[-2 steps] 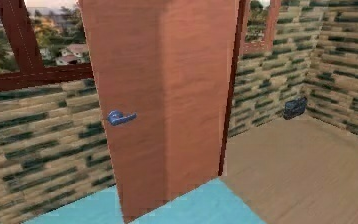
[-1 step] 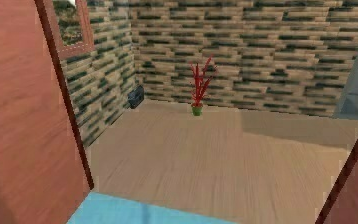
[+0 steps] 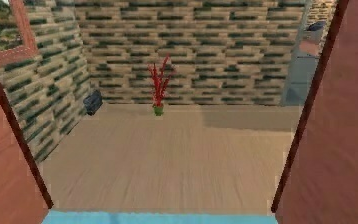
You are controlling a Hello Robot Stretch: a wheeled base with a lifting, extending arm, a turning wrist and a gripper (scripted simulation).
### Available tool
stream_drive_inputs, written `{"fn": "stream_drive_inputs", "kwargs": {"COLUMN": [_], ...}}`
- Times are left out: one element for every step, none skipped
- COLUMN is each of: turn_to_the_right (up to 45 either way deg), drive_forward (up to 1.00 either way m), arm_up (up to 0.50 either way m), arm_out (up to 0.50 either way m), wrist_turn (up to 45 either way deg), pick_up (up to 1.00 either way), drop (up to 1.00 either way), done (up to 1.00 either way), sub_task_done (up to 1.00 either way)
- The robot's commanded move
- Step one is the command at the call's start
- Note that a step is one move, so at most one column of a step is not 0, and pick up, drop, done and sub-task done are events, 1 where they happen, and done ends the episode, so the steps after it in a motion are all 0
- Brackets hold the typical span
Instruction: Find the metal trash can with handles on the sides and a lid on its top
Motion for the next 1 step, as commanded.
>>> {"fn": "stream_drive_inputs", "kwargs": {"turn_to_the_right": [0.0], "drive_forward": [0.45], "arm_up": [0.00], "arm_out": [0.00], "wrist_turn": [0.0], "pick_up": [0.00], "drop": [0.00], "done": [0.00], "sub_task_done": [0.00]}}
